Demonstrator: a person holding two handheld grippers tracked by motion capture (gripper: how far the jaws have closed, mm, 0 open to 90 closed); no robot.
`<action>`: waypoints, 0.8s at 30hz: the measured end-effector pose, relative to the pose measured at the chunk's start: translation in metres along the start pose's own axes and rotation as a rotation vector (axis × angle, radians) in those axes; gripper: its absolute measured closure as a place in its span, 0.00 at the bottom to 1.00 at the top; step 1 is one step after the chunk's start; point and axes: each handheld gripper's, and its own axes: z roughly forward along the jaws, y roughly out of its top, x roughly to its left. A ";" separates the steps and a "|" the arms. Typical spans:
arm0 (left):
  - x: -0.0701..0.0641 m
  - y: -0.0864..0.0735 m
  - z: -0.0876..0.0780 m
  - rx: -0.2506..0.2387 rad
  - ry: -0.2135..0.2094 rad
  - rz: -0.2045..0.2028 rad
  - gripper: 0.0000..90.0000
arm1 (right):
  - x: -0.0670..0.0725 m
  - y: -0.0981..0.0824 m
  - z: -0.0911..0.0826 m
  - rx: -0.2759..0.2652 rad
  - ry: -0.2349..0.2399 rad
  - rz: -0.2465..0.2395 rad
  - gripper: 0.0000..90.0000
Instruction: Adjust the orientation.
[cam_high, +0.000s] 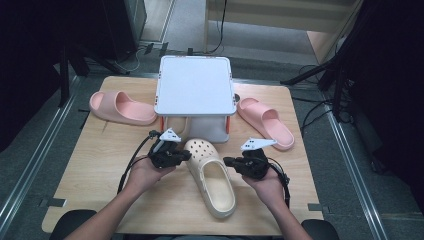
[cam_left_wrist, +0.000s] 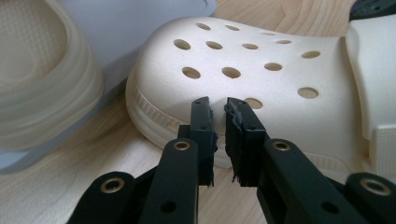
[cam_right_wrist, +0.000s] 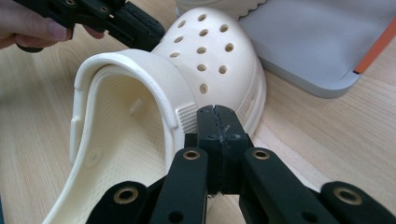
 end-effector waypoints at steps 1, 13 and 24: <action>-0.001 0.001 0.001 -0.002 0.005 0.007 0.91 | 0.001 -0.001 0.000 -0.005 -0.002 0.003 1.00; 0.002 0.011 0.009 -0.001 0.000 0.020 0.90 | 0.013 -0.009 0.001 -0.026 -0.019 0.024 0.98; 0.005 0.021 -0.016 -0.036 -0.028 -0.013 0.84 | 0.014 -0.005 -0.019 -0.100 -0.053 0.031 0.89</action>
